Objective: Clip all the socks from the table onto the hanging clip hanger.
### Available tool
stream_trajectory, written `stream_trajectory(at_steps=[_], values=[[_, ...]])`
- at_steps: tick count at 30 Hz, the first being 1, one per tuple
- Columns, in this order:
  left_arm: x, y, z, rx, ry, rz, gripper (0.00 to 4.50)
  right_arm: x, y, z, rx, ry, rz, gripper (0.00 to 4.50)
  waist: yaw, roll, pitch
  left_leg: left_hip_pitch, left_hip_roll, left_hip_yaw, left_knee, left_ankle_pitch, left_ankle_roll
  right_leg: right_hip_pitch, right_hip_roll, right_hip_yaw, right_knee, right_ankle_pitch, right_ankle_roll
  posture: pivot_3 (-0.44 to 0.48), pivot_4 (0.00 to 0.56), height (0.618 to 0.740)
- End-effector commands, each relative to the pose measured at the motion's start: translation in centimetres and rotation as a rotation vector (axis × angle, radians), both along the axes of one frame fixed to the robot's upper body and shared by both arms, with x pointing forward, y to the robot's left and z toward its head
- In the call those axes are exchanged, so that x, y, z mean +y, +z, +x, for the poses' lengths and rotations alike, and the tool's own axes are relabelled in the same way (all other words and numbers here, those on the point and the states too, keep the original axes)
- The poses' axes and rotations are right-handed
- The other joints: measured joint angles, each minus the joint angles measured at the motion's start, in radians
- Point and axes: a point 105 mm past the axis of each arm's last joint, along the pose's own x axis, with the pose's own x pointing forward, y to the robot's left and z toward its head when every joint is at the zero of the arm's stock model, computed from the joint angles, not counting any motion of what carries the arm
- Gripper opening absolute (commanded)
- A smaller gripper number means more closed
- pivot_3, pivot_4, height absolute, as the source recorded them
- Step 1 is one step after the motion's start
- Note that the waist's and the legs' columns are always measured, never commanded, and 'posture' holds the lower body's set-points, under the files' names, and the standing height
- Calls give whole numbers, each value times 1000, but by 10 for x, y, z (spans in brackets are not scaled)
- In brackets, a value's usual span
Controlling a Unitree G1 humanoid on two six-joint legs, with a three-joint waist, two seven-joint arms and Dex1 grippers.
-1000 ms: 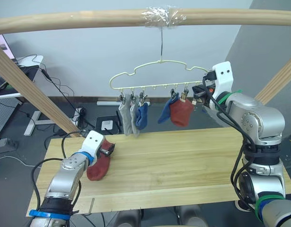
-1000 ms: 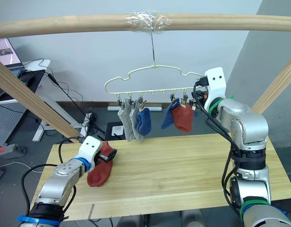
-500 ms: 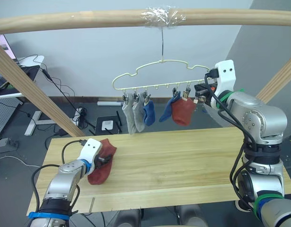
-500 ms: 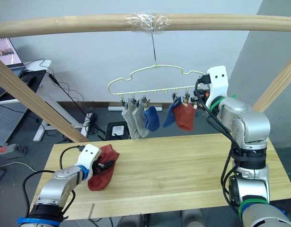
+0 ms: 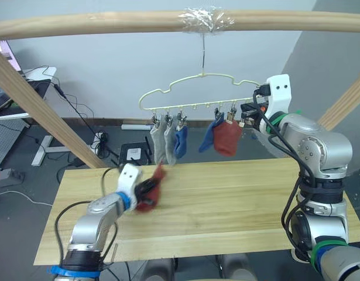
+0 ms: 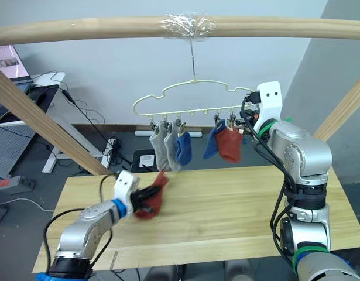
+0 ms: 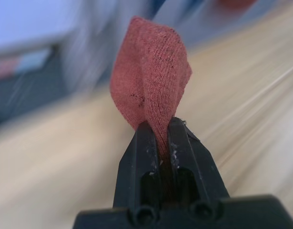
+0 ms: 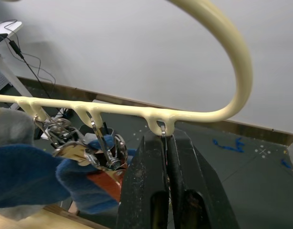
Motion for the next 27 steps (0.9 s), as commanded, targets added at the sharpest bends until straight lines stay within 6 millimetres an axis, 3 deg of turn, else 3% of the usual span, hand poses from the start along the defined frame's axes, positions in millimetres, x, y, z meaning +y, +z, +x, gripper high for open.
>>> stream_trajectory(at_steps=[1,5,8,13,18,27], values=[[-41,46,-6,-152,-124,-85,99,-7,17,-3,9,-14,73,0,-6,0,0,0,0,0,0,0,0,0,0,0,0,0,0,-93,210,740],[-82,61,-16,-238,-215,-100,99,-3,17,-7,79,-17,159,0,-13,0,0,1,1,2,-1,0,0,0,1,1,0,0,0,-95,210,740],[-113,54,-18,-263,-266,-74,99,0,18,-11,117,-17,200,0,-14,0,0,1,1,2,-1,0,0,0,1,1,0,0,0,-117,211,740],[-143,46,-6,-276,-238,-74,99,-1,20,-13,133,-33,213,0,-10,0,0,1,0,2,0,1,1,0,1,1,0,0,0,-132,212,740],[-156,44,6,-273,-202,-87,99,-2,21,-14,138,-42,218,0,-15,0,0,0,0,2,0,1,2,0,1,1,0,0,0,-147,213,740],[-156,46,28,-297,-130,-76,99,-1,18,-15,148,-48,228,0,-26,0,0,0,0,2,0,1,2,0,1,1,0,0,0,-147,213,740]])
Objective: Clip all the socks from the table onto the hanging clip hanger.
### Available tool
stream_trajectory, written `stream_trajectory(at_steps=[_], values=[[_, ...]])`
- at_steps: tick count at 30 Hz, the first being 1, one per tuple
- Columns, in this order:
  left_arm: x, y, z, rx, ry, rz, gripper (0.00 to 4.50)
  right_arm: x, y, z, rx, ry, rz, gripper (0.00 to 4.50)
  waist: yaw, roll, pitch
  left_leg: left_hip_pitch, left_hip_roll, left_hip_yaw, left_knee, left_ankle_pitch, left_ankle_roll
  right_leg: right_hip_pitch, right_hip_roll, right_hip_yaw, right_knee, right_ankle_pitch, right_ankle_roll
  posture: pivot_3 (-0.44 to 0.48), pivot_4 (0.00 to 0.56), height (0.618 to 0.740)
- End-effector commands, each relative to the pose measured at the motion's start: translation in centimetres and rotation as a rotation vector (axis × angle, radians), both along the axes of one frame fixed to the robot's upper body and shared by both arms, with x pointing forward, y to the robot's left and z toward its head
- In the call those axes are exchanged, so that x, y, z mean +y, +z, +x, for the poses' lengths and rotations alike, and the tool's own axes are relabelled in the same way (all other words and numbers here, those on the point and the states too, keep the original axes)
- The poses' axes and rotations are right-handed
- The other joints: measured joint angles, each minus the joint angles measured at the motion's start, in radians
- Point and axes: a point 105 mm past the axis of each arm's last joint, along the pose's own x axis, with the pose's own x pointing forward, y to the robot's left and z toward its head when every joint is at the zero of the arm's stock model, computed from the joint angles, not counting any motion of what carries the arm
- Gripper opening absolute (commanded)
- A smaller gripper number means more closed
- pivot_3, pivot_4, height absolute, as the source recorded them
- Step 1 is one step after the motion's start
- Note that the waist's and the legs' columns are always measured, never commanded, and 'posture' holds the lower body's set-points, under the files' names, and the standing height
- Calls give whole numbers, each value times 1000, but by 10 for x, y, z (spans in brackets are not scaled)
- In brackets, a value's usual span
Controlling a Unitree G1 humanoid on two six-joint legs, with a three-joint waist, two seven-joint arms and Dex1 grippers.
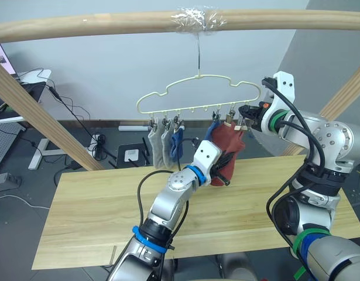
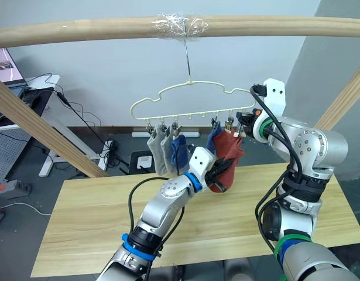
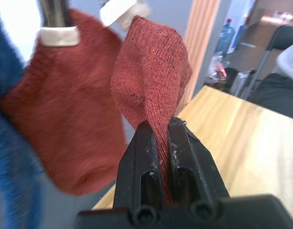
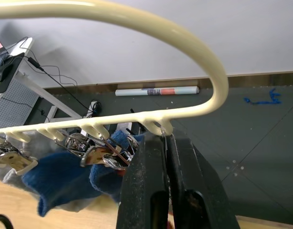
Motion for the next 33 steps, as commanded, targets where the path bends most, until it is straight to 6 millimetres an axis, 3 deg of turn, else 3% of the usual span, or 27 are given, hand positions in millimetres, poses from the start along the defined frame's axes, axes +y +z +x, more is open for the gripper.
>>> stream_trajectory(at_steps=[1,16,29,33], values=[[-5,20,6,-71,14,-40,99,-4,12,-3,-42,-21,3,0,-1,0,0,0,0,0,0,0,0,0,0,0,0,0,0,-147,213,740],[-21,39,-5,-143,-51,-88,99,-1,11,-2,-39,-19,6,0,-8,0,0,0,0,0,0,0,0,0,0,0,0,0,0,-149,206,740],[-26,49,-2,-175,-50,-77,99,3,9,-4,-40,3,3,0,-9,0,0,0,0,0,0,0,0,0,0,0,0,0,0,-144,199,740],[-25,50,-1,-175,-48,-76,0,3,9,-4,-44,6,7,1138,-10,0,0,0,0,0,0,0,0,0,0,0,0,0,0,-141,202,740]])
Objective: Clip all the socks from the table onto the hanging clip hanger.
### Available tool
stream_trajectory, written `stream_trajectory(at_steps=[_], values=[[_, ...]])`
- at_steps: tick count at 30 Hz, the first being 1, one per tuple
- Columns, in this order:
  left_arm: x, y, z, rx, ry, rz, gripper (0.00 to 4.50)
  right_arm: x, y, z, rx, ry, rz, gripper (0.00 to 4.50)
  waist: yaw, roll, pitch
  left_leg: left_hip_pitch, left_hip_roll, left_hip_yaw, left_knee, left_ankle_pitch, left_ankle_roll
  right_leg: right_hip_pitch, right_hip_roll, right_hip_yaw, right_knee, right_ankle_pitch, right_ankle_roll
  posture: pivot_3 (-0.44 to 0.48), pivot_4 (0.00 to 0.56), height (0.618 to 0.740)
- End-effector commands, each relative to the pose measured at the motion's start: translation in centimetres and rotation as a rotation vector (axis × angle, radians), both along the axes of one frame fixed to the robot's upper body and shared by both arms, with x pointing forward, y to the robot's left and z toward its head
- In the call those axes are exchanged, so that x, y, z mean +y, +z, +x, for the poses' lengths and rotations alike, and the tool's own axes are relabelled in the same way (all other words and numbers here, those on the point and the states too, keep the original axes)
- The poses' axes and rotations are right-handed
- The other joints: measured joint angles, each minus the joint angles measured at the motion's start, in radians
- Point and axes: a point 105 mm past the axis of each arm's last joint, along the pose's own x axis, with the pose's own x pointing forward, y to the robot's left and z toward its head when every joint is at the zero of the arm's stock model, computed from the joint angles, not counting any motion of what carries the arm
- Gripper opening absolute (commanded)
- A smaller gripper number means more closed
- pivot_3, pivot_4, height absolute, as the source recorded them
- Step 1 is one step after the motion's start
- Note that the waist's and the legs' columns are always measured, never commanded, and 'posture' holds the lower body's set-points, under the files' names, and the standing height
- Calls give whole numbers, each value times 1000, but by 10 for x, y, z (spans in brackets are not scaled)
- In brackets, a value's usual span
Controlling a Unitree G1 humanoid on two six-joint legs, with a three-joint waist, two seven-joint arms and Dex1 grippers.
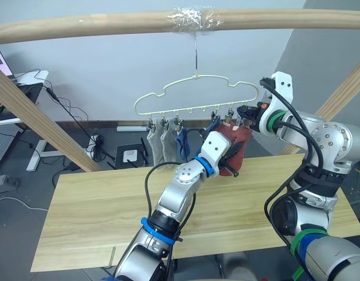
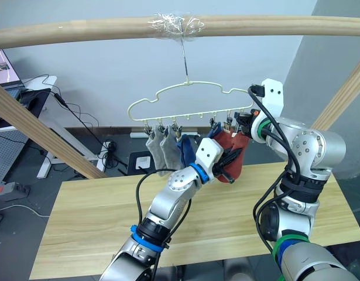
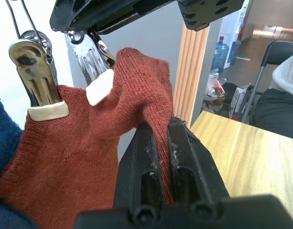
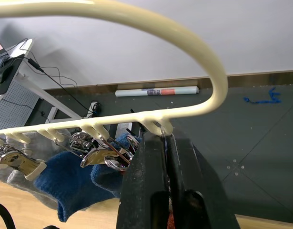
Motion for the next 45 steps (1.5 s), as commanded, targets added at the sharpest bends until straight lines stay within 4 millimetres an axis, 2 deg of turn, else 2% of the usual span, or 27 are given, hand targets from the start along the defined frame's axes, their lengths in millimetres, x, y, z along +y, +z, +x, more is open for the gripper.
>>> stream_trajectory(at_steps=[1,7,9,11,15,18,21,24,26,28,29,34,37,39,45], values=[[-4,21,-3,-68,-9,-38,0,-2,9,-2,-45,-1,7,1573,-1,0,0,0,0,0,0,0,0,0,0,0,0,0,0,-141,202,740],[-6,20,-2,-45,-18,-42,0,-8,13,-7,-89,31,9,3801,-2,0,0,0,0,0,0,0,0,0,0,0,0,0,0,-143,205,740],[-8,18,-2,-30,-29,-37,0,-16,23,-11,-132,40,44,4470,-2,0,0,0,0,0,0,0,0,0,0,0,0,0,0,-147,209,740],[-11,13,-5,3,-66,-36,0,-24,31,-19,-164,52,67,4470,-2,0,0,0,0,0,0,0,0,0,0,0,0,0,0,-152,209,740],[-9,-4,-4,34,-67,25,1060,-34,22,-38,-182,63,44,4500,-3,0,0,0,0,0,0,0,0,0,0,0,-1,0,0,-161,211,740],[2,-18,0,65,-41,65,1990,-42,-2,-49,-176,53,-59,4500,-2,0,0,0,0,1,0,0,0,1,1,0,-1,0,0,-156,215,740],[18,-37,1,105,-21,128,2905,-47,-40,-58,-140,66,-180,4500,-6,0,0,0,0,1,0,0,0,1,1,0,-1,0,1,-156,215,740],[47,-56,0,129,31,194,3839,-52,-77,-64,-114,68,-278,4500,-8,0,1,2,-1,2,0,0,0,2,2,1,0,0,1,-129,218,740],[74,-73,-1,155,99,245,4482,-52,-98,-69,-114,103,-365,4500,-8,0,1,3,0,2,0,0,0,2,3,1,0,0,1,-112,223,740],[121,-93,-5,207,242,289,4482,-54,-117,-73,-97,100,-392,4500,-8,-1,1,4,0,1,0,0,0,3,3,1,0,0,1,-106,221,740],[135,-97,-7,216,285,304,4482,-55,-122,-75,-98,102,-400,4500,-8,-1,1,6,1,1,-1,0,0,4,4,1,0,0,1,-106,221,740],[216,-95,-32,305,522,255,4482,-62,-135,-80,-103,86,-405,4500,5,-2,4,5,4,-1,0,0,-1,4,4,1,-1,0,0,-57,220,740],[251,-99,-54,339,608,327,4482,-67,-142,-83,-85,67,-405,4500,20,-2,4,5,3,-2,0,0,-1,6,3,0,-2,0,0,-47,214,740],[266,-103,-67,355,648,372,4482,-71,-145,-83,-75,50,-415,4500,26,-2,4,5,3,-2,0,0,-1,6,3,0,-3,0,0,-41,210,740],[290,-126,-102,424,705,463,4482,-89,-160,-86,-21,-23,-437,4500,45,-3,3,5,3,-2,-1,0,0,6,2,0,-5,0,0,-26,199,740]])
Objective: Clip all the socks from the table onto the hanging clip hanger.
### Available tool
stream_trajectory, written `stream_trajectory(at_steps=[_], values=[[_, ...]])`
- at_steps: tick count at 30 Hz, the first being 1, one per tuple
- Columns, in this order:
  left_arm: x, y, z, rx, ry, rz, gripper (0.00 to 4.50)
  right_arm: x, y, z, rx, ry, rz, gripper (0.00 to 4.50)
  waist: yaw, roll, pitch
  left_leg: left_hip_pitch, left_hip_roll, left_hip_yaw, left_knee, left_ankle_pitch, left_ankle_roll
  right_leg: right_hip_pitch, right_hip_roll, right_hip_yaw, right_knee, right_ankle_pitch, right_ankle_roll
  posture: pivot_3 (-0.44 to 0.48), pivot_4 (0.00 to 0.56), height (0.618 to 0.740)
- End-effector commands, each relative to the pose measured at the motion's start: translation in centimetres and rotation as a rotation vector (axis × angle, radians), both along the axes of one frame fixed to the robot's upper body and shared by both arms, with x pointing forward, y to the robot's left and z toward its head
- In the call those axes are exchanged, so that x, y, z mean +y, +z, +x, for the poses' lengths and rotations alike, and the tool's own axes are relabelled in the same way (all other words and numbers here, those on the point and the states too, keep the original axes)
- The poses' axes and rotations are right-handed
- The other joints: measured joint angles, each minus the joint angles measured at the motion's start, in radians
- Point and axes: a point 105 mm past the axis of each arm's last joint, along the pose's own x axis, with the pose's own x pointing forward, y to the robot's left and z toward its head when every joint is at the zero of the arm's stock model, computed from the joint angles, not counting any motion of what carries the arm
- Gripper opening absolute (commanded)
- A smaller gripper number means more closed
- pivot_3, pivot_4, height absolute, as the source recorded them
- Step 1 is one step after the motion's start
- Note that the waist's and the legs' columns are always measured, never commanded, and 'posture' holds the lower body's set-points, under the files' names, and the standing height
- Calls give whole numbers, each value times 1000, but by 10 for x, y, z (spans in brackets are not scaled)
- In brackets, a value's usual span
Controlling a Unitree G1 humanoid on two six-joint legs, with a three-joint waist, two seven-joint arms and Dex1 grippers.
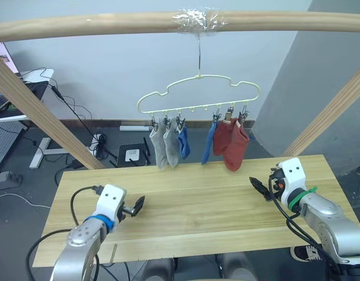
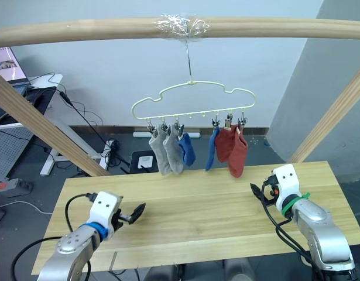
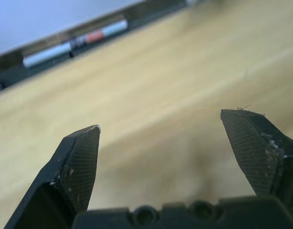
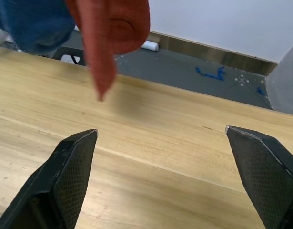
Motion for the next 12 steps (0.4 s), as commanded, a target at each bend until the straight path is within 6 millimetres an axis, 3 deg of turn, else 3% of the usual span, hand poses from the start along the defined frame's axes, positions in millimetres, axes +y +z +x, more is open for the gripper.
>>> stream_trajectory(at_steps=[1,5,12], values=[[16,4,-9,-29,39,57,4482,-17,-4,-5,-7,-67,-29,4500,9,0,0,0,0,0,0,0,0,0,0,0,0,0,0,-25,197,740],[25,3,-12,-34,57,59,4482,-27,-12,-10,11,-114,-49,4500,17,0,0,-1,0,-1,0,0,0,0,0,-1,0,0,0,-25,197,740],[19,4,-6,-30,10,47,4482,-40,-18,-10,-7,-201,-79,4500,15,-1,-2,0,0,0,0,0,0,0,0,-1,0,0,0,-25,179,740]])
